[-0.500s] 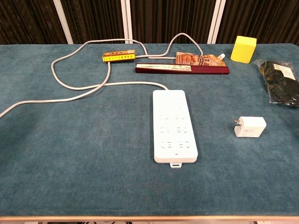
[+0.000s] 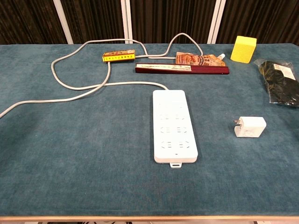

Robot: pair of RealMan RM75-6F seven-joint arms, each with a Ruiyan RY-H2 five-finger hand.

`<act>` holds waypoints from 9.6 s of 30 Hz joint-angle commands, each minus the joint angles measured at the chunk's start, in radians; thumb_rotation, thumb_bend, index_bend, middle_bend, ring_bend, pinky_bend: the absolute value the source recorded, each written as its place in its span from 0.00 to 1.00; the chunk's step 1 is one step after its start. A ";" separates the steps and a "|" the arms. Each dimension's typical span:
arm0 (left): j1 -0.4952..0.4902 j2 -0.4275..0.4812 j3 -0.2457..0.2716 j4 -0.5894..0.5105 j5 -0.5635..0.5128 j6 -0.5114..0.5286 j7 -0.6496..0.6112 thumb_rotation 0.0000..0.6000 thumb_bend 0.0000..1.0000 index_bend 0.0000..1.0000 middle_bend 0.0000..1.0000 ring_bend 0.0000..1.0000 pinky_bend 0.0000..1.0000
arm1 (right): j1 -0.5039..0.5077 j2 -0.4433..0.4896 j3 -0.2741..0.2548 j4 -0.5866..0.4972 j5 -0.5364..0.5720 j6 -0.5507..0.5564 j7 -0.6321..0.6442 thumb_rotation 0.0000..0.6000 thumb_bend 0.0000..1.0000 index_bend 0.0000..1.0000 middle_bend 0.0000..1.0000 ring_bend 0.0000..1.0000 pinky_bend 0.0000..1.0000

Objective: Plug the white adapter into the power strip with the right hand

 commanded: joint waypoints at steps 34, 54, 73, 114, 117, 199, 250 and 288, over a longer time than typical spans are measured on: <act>0.007 0.006 -0.009 -0.005 -0.020 0.003 -0.013 1.00 0.18 0.13 0.05 0.00 0.01 | 0.118 0.084 0.016 -0.297 0.400 -0.315 -0.217 1.00 0.35 0.19 0.08 0.13 0.21; 0.001 -0.001 -0.007 -0.006 -0.025 -0.011 0.009 1.00 0.18 0.13 0.05 0.00 0.01 | 0.257 -0.085 -0.007 -0.308 0.541 -0.346 -0.484 1.00 0.35 0.19 0.08 0.13 0.21; 0.001 -0.004 -0.008 -0.008 -0.029 -0.013 0.020 1.00 0.18 0.13 0.05 0.00 0.01 | 0.344 -0.166 -0.006 -0.296 0.623 -0.344 -0.542 1.00 0.35 0.20 0.08 0.13 0.21; -0.001 -0.006 -0.008 -0.009 -0.033 -0.016 0.030 1.00 0.18 0.13 0.05 0.00 0.01 | 0.392 -0.175 -0.046 -0.314 0.612 -0.319 -0.515 1.00 0.35 0.20 0.08 0.13 0.20; -0.002 -0.007 -0.007 -0.009 -0.033 -0.018 0.033 1.00 0.18 0.13 0.05 0.00 0.01 | 0.395 -0.174 -0.048 -0.322 0.609 -0.316 -0.517 1.00 0.35 0.21 0.08 0.13 0.20; 0.001 -0.017 -0.017 -0.014 -0.057 -0.013 0.060 1.00 0.18 0.13 0.05 0.00 0.01 | 0.448 -0.350 0.073 -0.060 0.572 -0.433 -0.112 1.00 0.32 0.39 0.35 0.31 0.19; 0.003 -0.016 -0.019 -0.019 -0.065 -0.013 0.063 1.00 0.18 0.13 0.05 0.00 0.01 | 0.506 -0.259 0.093 -0.113 0.441 -0.512 -0.137 1.00 0.53 0.67 0.58 0.44 0.22; 0.002 -0.019 -0.027 -0.012 -0.083 -0.016 0.068 1.00 0.18 0.13 0.05 0.00 0.01 | 0.968 -0.355 0.178 -0.244 1.195 -0.337 -0.643 1.00 0.53 0.69 0.60 0.47 0.22</act>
